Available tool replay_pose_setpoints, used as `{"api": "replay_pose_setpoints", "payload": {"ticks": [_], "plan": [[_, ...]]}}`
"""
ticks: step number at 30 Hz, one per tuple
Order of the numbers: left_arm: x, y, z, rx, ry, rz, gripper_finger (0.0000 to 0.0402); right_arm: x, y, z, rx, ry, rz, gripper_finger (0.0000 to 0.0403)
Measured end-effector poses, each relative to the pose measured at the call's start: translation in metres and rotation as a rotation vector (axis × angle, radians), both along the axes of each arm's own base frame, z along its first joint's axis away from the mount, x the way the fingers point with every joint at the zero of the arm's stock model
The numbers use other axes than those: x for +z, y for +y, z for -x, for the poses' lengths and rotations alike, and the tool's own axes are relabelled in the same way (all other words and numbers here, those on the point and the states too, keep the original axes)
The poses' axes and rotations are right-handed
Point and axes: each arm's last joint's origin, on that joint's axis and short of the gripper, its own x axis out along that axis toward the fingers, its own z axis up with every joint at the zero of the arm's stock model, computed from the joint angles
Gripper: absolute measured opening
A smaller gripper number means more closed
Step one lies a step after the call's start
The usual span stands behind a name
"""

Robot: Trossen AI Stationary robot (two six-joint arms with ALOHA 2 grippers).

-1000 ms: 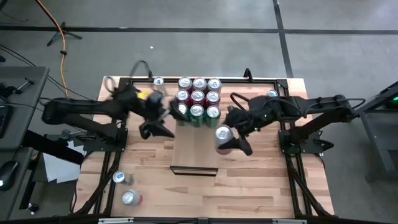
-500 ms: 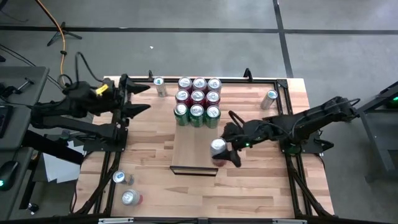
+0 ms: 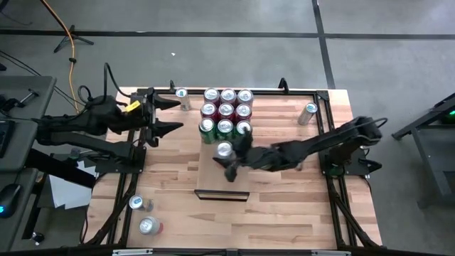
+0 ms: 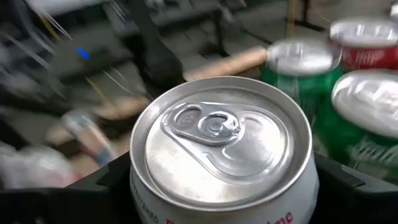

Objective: Place canned beverage on shelf
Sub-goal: Put the bottom right pink white soda can on the shelf

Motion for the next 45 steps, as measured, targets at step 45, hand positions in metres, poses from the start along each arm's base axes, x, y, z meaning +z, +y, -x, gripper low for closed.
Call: {"api": "replay_pose_setpoints", "payload": {"ticks": [45], "plan": [[0.0, 0.0, -0.002, -0.006, -0.001, 0.01, 0.0289, -0.027, 0.013, -0.053, -0.091, 0.16, 0.005, 0.0321]]}}
